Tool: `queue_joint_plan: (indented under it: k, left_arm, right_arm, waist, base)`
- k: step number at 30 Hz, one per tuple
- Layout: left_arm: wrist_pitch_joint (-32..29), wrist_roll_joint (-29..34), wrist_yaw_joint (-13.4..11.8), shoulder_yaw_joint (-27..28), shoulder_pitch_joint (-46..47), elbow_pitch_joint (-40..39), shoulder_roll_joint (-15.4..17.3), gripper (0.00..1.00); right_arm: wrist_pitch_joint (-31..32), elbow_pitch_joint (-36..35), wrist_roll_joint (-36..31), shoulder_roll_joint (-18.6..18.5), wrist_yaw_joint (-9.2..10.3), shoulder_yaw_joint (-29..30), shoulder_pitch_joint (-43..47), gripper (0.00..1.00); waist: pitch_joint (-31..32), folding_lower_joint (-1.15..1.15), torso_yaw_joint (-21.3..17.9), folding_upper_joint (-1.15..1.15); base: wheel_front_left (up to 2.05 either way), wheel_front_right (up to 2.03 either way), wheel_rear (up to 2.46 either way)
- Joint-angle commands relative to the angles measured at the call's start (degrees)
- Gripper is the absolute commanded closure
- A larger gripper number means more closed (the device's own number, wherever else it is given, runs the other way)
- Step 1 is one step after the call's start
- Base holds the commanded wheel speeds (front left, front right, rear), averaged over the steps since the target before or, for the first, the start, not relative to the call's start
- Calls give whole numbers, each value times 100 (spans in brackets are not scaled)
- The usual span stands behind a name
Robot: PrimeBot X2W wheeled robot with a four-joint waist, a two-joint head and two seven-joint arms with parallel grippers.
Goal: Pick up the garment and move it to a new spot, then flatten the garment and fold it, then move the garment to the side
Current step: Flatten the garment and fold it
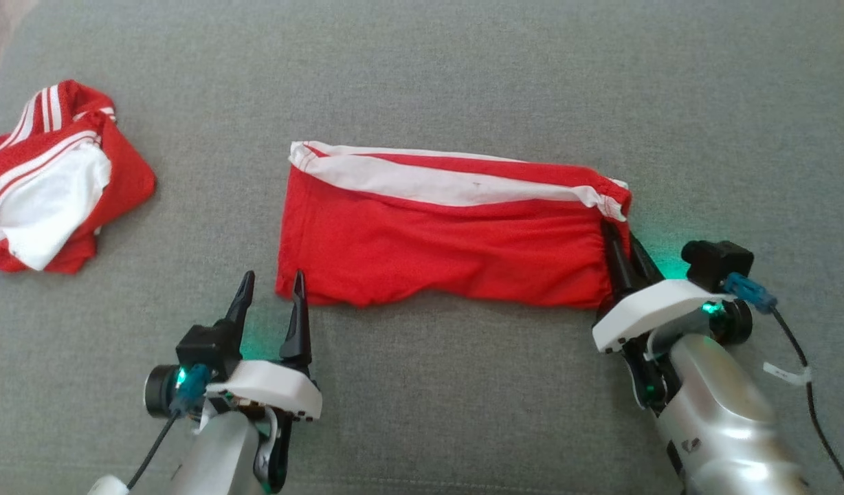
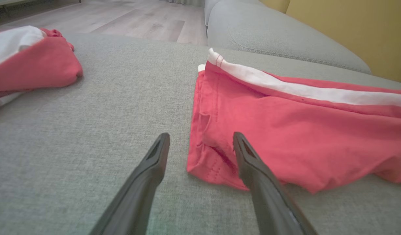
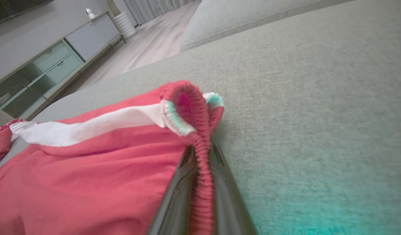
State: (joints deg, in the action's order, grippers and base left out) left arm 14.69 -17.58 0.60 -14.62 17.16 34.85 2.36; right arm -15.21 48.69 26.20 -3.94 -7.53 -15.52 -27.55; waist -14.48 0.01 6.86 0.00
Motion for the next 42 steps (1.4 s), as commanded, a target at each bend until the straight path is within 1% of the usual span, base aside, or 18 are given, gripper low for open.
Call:
queue_joint_plan:
  k: [1,5,9,12,15,18,22,26,29,33,39,40,41,42]
  left_arm:
    - [30,42,39,230,-40,-148,52,0]
    - [30,51,64,218,-187,-144,52,0]
    - [30,-2,84,146,-356,-114,52,0]
    - [30,-33,86,32,-470,-88,52,0]
    - [30,-59,71,-40,-525,-71,52,0]
    - [30,-108,56,-148,-596,-56,52,0]
    - [30,-226,46,-275,-647,-33,52,0]
    - [30,-312,15,-354,-699,-19,52,0]
    - [30,-347,-2,-408,-708,-7,52,0]
    - [30,-382,-14,-492,-688,-19,52,0]
    - [30,-410,-21,-552,-644,-37,52,0]
    - [30,-414,-23,-552,-641,-32,52,0]
    - [30,-415,-24,-552,-639,-19,52,0]
    - [30,-422,-33,-531,-635,-2,52,0]
  right_arm:
    - [21,-28,52,106,4,71,140,100]
    - [21,-127,-106,42,4,620,261,100]
    - [21,-253,-311,-241,4,1039,374,100]
    - [21,-330,-414,-403,4,1157,371,100]
    - [21,-404,-415,-406,4,1107,330,100]
    - [120,-558,-131,-252,4,896,293,100]
    - [513,-951,499,-38,4,366,312,100]
    - [934,-1403,1169,70,4,-179,361,100]
    - [1124,-1582,1501,96,4,-458,343,100]
    - [1123,-1563,1792,103,4,-761,176,100]
    - [790,-1055,2045,105,4,-1128,-235,100]
    - [718,-949,2100,105,4,-1193,-294,91]
    - [677,-865,2175,105,4,-1297,-346,42]
    - [575,-746,2340,105,4,-1510,-422,0]
  waist:
    - [90,-1,-32,0]
    - [312,-1,-129,0]
    - [540,-1,-246,0]
    - [668,-1,-304,0]
    - [726,-1,-318,0]
    - [796,-1,-294,0]
    - [833,-1,-179,0]
    - [833,-1,28,0]
    - [808,-1,224,0]
    - [744,-1,547,0]
    - [666,-1,942,0]
    - [664,-1,976,0]
    - [664,-1,1004,0]
    - [668,-1,1021,0]
  base:
    - [0,0,0]
    - [0,0,0]
    - [0,0,0]
    - [0,0,0]
    - [0,0,0]
    - [0,0,0]
    - [0,0,0]
    - [0,0,0]
    - [0,0,0]
    - [0,0,0]
    - [0,0,0]
    - [0,0,0]
    - [0,0,0]
    - [0,0,0]
